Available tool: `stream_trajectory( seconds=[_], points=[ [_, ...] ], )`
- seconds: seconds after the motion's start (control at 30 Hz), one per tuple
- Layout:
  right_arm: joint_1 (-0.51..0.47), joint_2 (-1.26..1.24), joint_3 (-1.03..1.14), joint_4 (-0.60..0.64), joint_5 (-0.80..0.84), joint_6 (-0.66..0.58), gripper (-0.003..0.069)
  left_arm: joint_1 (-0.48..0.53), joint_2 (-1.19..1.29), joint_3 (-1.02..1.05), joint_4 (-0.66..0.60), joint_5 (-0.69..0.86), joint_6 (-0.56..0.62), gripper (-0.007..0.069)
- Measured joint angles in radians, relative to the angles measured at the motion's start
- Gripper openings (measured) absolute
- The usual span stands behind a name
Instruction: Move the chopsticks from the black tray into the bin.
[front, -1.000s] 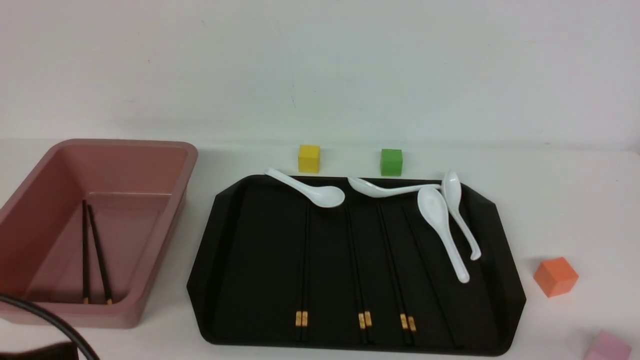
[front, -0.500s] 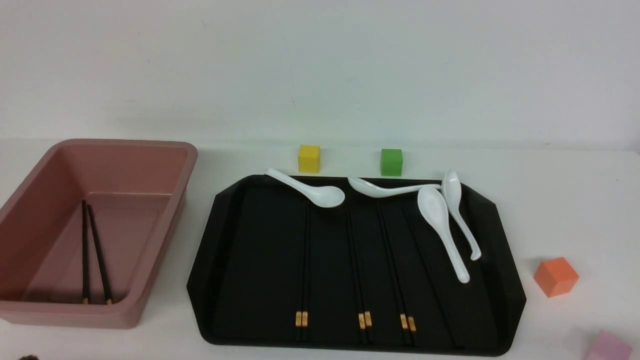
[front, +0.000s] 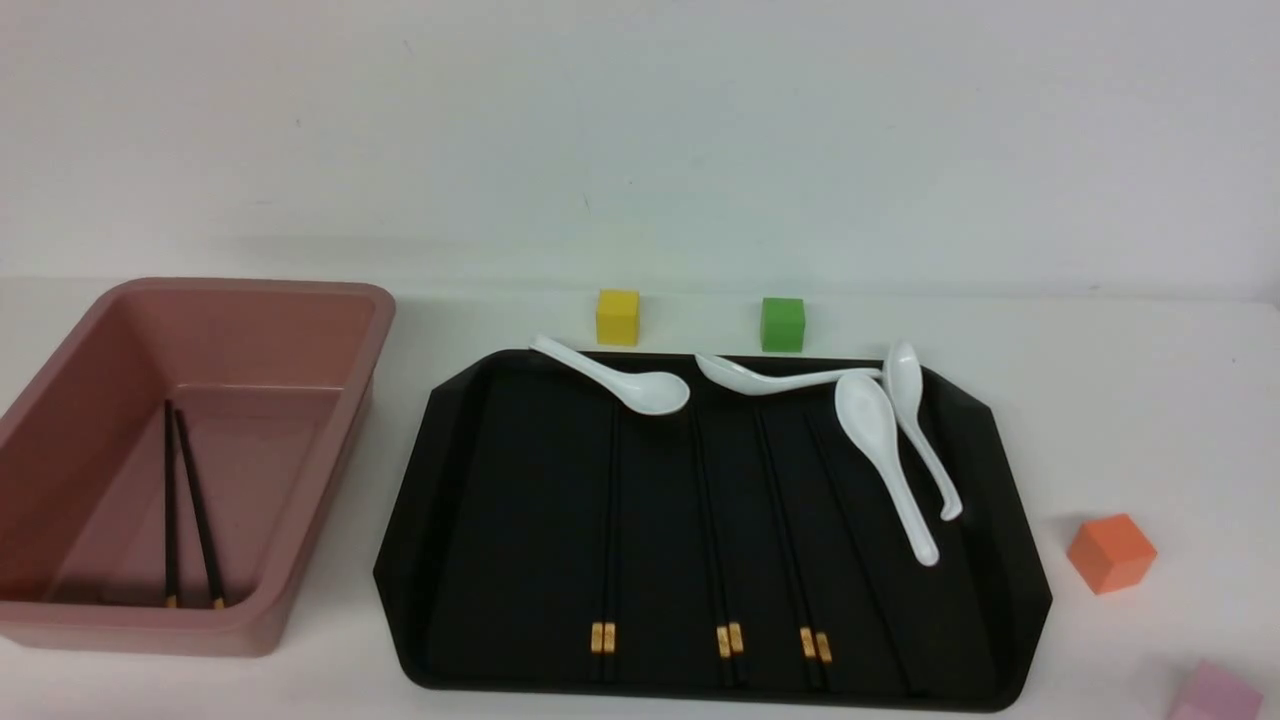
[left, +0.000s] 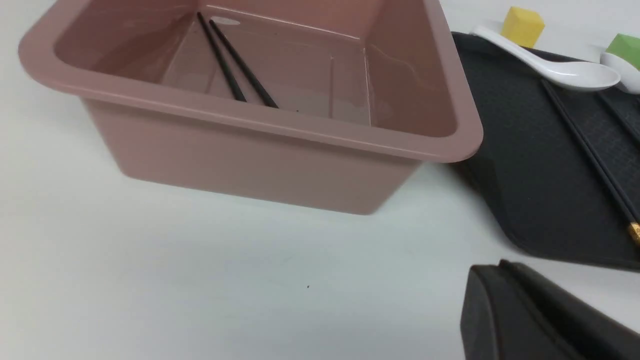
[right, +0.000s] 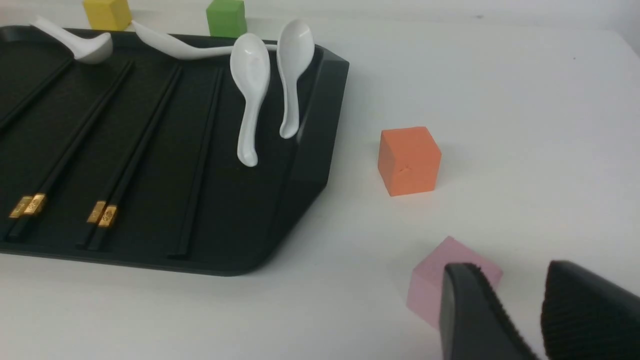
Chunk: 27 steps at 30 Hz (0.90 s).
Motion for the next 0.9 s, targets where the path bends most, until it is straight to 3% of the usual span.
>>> stream_trajectory(
  seconds=[0.9],
  points=[
    [0.0, 0.0, 0.0, 0.0, 0.0, 0.002, 0.024, 0.0, 0.0, 0.0, 0.0, 0.001, 0.0, 0.0011]
  ],
)
